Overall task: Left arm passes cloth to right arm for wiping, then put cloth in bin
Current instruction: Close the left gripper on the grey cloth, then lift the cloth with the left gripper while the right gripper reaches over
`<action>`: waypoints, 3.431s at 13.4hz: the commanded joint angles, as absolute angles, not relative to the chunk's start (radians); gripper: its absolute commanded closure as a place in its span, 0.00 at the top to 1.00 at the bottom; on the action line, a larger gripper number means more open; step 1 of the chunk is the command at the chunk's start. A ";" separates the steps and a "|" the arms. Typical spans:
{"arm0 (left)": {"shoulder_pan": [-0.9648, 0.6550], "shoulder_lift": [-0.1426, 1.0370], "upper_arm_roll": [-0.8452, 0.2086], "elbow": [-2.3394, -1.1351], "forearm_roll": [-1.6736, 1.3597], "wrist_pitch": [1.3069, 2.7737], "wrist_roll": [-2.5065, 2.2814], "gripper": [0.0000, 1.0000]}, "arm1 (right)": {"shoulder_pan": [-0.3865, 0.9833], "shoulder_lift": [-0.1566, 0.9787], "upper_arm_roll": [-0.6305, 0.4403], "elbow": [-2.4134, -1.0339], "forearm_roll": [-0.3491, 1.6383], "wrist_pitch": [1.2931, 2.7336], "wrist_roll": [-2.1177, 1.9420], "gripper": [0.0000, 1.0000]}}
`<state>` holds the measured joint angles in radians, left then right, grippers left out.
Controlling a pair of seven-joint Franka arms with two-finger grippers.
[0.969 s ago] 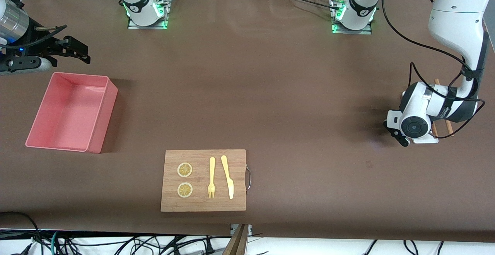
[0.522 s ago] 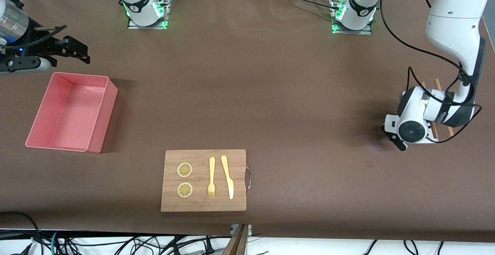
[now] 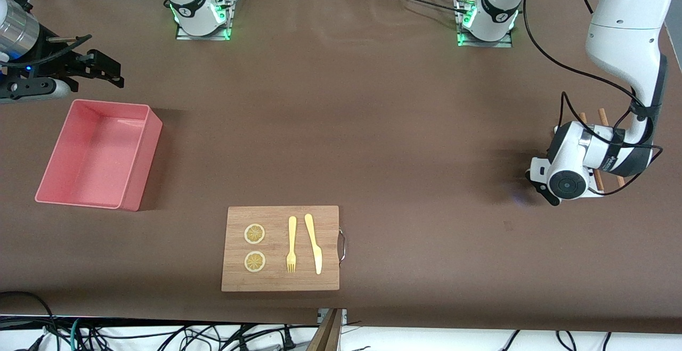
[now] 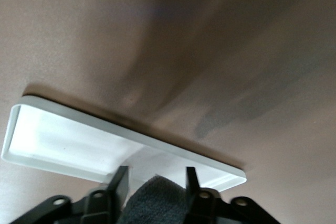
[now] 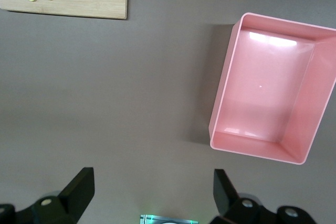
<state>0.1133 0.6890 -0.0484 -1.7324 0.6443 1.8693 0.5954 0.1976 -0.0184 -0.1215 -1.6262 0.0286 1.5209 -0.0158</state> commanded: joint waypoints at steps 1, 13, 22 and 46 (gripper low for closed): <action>0.114 0.712 -0.046 -1.690 0.620 1.844 0.624 0.00 | 0.187 -0.008 -0.117 -1.605 0.017 1.505 -0.031 1.00; 0.075 0.652 -0.101 -1.646 0.603 1.760 0.626 0.00 | 0.189 -0.009 -0.117 -1.605 0.018 1.506 -0.031 1.00; 0.044 0.487 -0.268 -1.464 0.352 1.439 0.595 0.00 | 0.189 -0.008 -0.117 -1.605 0.017 1.506 -0.031 1.00; -0.416 0.505 -0.304 -1.086 -0.396 1.809 -0.900 0.00 | 0.304 0.170 -0.035 -1.565 0.530 1.543 -0.861 1.00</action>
<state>-0.4154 0.4865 -0.3122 -1.1230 -0.3701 1.8130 -0.8784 0.3190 0.1154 -0.0320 -1.5827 0.4384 1.5205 -0.6768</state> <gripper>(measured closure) 0.991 0.000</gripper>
